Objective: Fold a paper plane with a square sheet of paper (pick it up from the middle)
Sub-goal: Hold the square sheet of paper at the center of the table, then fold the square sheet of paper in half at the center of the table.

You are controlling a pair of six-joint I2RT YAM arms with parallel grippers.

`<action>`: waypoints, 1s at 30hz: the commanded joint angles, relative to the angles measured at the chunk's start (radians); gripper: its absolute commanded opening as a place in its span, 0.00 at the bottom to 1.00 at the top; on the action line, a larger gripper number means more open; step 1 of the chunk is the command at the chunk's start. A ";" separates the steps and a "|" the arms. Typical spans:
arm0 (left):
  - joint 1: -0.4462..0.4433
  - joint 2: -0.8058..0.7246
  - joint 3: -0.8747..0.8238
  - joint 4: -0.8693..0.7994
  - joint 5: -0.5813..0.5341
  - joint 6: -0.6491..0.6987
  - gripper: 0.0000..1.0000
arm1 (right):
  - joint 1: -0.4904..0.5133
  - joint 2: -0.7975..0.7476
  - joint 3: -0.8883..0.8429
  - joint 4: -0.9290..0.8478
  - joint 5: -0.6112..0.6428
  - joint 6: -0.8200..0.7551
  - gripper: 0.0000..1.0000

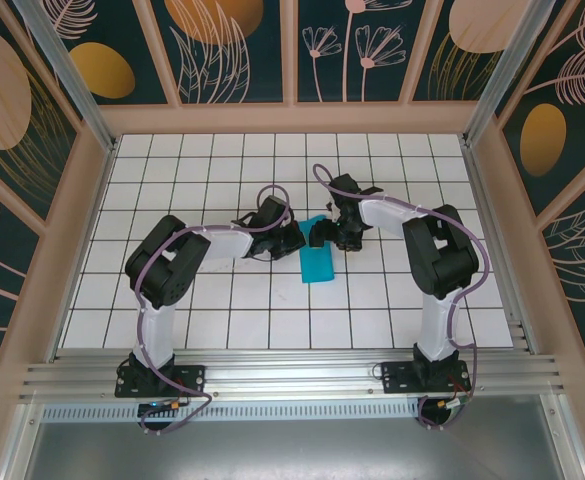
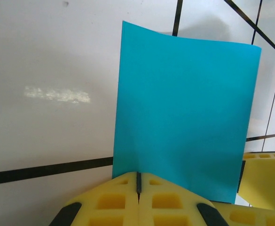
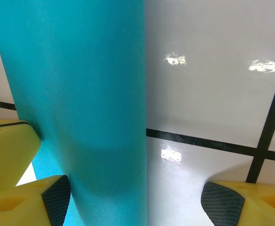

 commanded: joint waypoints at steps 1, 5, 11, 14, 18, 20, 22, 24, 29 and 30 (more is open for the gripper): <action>-0.009 0.033 0.019 -0.068 -0.025 0.029 0.00 | -0.007 0.192 -0.085 0.049 0.107 -0.014 0.83; -0.011 0.038 0.021 -0.079 -0.033 0.034 0.00 | -0.006 0.185 -0.076 0.043 0.102 -0.011 0.83; -0.011 0.041 0.017 -0.089 -0.041 0.042 0.00 | -0.017 0.065 -0.042 0.067 0.043 0.014 0.87; -0.011 0.041 0.017 -0.090 -0.043 0.044 0.00 | -0.043 -0.054 -0.044 0.102 0.013 0.035 0.90; -0.011 0.041 0.022 -0.092 -0.043 0.048 0.00 | -0.093 -0.163 -0.074 0.156 -0.084 0.049 0.89; -0.011 0.041 0.023 -0.093 -0.043 0.048 0.00 | -0.106 -0.187 -0.098 0.205 -0.202 0.049 0.77; -0.011 0.041 0.022 -0.095 -0.045 0.049 0.00 | -0.104 -0.188 -0.122 0.251 -0.291 0.062 0.52; -0.011 0.041 0.023 -0.095 -0.043 0.048 0.00 | -0.099 -0.179 -0.135 0.282 -0.358 0.070 0.35; -0.011 0.042 0.023 -0.095 -0.044 0.052 0.00 | -0.092 -0.145 -0.151 0.314 -0.416 0.081 0.12; -0.011 0.042 0.023 -0.096 -0.045 0.053 0.00 | -0.092 -0.137 -0.153 0.309 -0.410 0.081 0.12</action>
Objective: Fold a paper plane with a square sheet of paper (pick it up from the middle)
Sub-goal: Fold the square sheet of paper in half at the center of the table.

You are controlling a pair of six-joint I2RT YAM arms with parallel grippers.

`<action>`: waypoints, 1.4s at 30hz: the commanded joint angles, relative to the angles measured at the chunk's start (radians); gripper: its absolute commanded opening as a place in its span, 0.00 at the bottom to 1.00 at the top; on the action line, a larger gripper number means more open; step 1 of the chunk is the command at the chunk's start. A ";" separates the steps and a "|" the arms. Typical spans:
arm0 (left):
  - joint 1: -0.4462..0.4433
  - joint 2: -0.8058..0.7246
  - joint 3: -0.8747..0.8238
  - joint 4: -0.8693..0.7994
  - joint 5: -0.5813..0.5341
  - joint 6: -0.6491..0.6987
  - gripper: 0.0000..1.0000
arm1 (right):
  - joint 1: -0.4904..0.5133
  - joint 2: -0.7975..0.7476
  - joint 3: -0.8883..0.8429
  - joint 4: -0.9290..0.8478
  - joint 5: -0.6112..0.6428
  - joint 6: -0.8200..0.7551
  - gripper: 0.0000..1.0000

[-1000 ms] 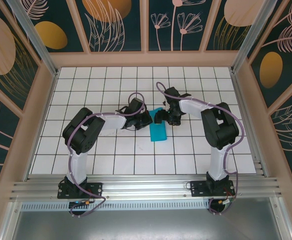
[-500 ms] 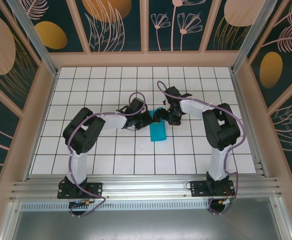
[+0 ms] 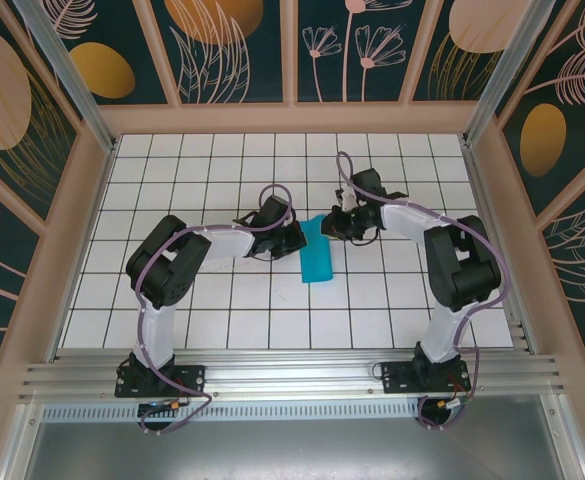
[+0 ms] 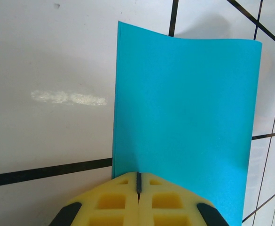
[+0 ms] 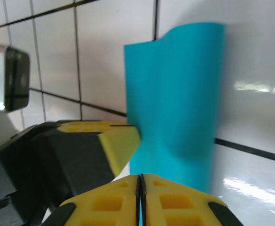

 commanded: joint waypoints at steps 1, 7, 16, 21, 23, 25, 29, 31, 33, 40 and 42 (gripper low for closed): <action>-0.006 0.039 0.010 -0.075 -0.026 0.022 0.00 | 0.003 0.029 -0.017 0.039 -0.076 -0.003 0.12; -0.006 0.039 0.008 -0.078 -0.029 0.022 0.00 | 0.001 0.052 -0.046 0.039 -0.103 -0.026 0.11; -0.006 0.041 0.009 -0.080 -0.028 0.022 0.00 | -0.026 0.089 -0.100 0.044 -0.077 -0.066 0.13; -0.006 0.045 0.008 -0.082 -0.025 0.024 0.00 | -0.049 0.101 -0.161 0.092 -0.092 -0.078 0.15; -0.006 0.045 0.007 -0.082 -0.025 0.024 0.00 | -0.055 0.112 -0.181 0.106 -0.094 -0.079 0.15; -0.006 0.045 0.005 -0.084 -0.027 0.026 0.00 | -0.059 0.117 -0.190 0.111 -0.090 -0.083 0.16; -0.005 0.042 0.002 -0.088 -0.026 0.029 0.00 | -0.069 0.070 -0.183 0.094 -0.084 -0.083 0.17; -0.006 0.041 0.001 -0.088 -0.028 0.029 0.00 | -0.068 0.027 -0.175 0.087 -0.115 -0.085 0.18; -0.006 0.041 0.004 -0.088 -0.025 0.030 0.00 | -0.067 -0.013 -0.176 0.089 -0.159 -0.085 0.18; -0.006 0.042 0.004 -0.085 -0.023 0.031 0.00 | -0.049 -0.023 -0.220 0.087 -0.197 -0.086 0.18; -0.006 0.041 0.003 -0.086 -0.024 0.030 0.00 | -0.048 0.003 -0.236 0.094 -0.184 -0.086 0.17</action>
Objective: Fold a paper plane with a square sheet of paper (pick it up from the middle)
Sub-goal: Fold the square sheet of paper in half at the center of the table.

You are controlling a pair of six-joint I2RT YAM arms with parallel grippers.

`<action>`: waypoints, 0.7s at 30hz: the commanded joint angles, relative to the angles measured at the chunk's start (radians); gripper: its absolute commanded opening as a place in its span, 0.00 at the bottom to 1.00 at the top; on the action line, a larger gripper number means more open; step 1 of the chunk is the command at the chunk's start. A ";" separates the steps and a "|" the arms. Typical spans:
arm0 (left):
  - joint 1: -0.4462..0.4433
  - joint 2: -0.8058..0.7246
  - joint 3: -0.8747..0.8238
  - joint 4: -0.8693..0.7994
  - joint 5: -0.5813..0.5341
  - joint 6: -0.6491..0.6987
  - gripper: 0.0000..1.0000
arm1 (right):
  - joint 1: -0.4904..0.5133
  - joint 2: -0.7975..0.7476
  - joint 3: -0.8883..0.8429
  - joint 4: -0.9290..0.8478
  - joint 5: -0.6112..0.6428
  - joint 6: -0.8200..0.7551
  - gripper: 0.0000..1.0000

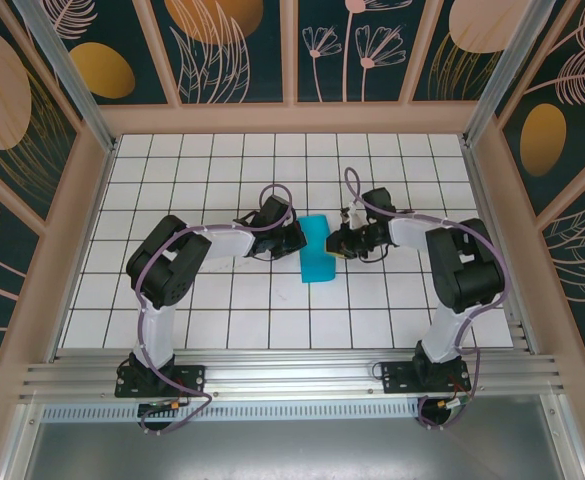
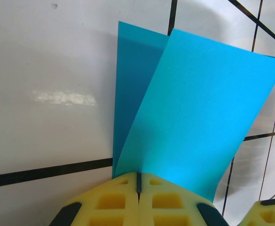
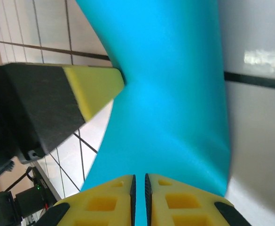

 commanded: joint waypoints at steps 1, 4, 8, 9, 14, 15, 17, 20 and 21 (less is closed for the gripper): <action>-0.006 0.039 -0.001 -0.079 -0.024 0.025 0.00 | 0.007 0.038 -0.041 -0.001 -0.005 -0.025 0.17; -0.006 0.039 -0.003 -0.079 -0.023 0.026 0.00 | 0.008 0.070 -0.062 0.008 0.014 -0.029 0.17; -0.006 0.039 -0.001 -0.080 -0.024 0.026 0.00 | 0.007 0.073 -0.072 -0.003 0.043 -0.034 0.17; -0.005 0.038 -0.001 -0.080 -0.023 0.026 0.00 | 0.008 0.065 -0.066 -0.015 0.052 -0.034 0.17; -0.006 0.038 -0.001 -0.082 -0.023 0.027 0.00 | 0.016 -0.014 -0.037 -0.056 0.033 -0.036 0.17; -0.006 0.039 0.000 -0.082 -0.022 0.028 0.00 | 0.023 -0.028 -0.034 -0.059 0.022 -0.035 0.17; -0.006 0.039 0.000 -0.082 -0.021 0.027 0.00 | 0.036 -0.041 -0.037 -0.060 0.016 -0.033 0.17; -0.006 0.039 0.000 -0.082 -0.021 0.028 0.00 | 0.050 -0.040 -0.062 -0.050 0.028 -0.023 0.17; -0.006 0.039 0.000 -0.082 -0.021 0.027 0.00 | 0.050 -0.038 -0.078 -0.039 0.032 -0.015 0.17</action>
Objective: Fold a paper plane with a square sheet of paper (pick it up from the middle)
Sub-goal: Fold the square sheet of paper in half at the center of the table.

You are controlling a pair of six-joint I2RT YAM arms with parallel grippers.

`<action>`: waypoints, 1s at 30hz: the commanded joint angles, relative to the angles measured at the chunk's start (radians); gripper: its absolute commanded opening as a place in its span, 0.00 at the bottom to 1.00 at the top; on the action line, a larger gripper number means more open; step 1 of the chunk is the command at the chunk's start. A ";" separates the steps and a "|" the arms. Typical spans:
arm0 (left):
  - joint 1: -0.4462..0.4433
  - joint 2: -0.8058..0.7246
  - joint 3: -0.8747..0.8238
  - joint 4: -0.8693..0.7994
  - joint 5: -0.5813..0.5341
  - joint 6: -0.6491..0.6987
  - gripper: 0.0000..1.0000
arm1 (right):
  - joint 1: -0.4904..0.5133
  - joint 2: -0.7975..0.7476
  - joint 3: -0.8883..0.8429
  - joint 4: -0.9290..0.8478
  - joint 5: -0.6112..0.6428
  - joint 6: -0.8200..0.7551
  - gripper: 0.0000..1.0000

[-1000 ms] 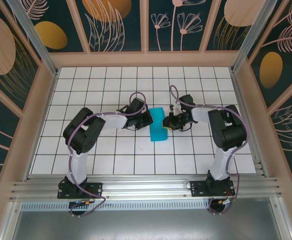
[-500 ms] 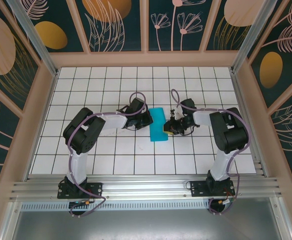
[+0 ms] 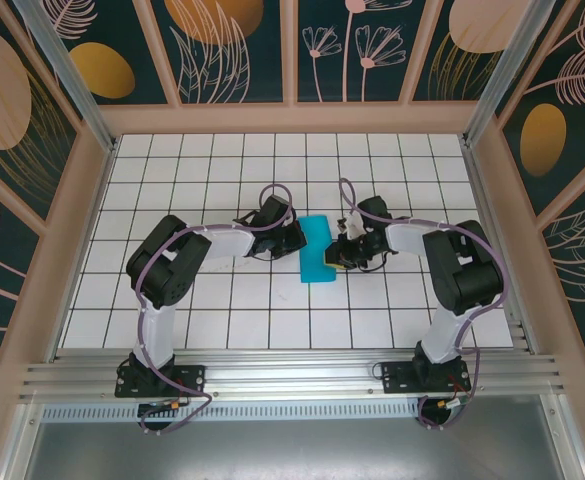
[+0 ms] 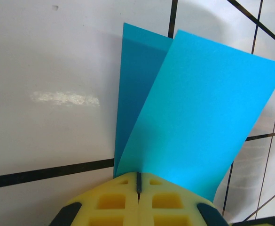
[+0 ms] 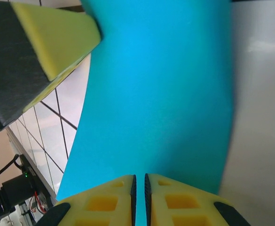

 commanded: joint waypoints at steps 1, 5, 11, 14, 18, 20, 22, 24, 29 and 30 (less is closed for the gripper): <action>-0.006 0.039 -0.001 -0.081 -0.019 0.027 0.00 | 0.009 -0.023 -0.046 -0.004 0.015 0.006 0.17; -0.006 0.039 -0.001 -0.081 -0.020 0.027 0.00 | 0.007 0.003 -0.091 0.001 0.055 0.002 0.17; -0.006 0.040 -0.001 -0.083 -0.018 0.029 0.00 | 0.007 -0.017 -0.078 -0.022 0.056 -0.005 0.17; -0.006 0.040 0.000 -0.083 -0.018 0.029 0.00 | 0.007 -0.075 -0.069 -0.022 0.016 0.003 0.17; -0.006 0.040 -0.001 -0.084 -0.018 0.031 0.00 | 0.009 -0.100 -0.095 0.006 -0.032 0.016 0.16; -0.006 0.040 -0.002 -0.084 -0.018 0.032 0.00 | 0.009 -0.090 -0.121 0.024 -0.035 0.020 0.16; -0.006 0.043 0.000 -0.084 -0.016 0.032 0.00 | 0.009 -0.062 -0.142 0.026 -0.027 0.019 0.16; -0.006 0.040 0.002 -0.087 -0.017 0.033 0.00 | 0.010 -0.043 -0.163 0.035 -0.012 0.019 0.15; -0.006 0.038 0.002 -0.089 -0.019 0.035 0.00 | 0.011 -0.030 -0.166 0.002 0.037 0.004 0.15; -0.006 0.039 0.002 -0.089 -0.018 0.034 0.00 | 0.012 -0.043 -0.160 -0.003 0.035 0.007 0.15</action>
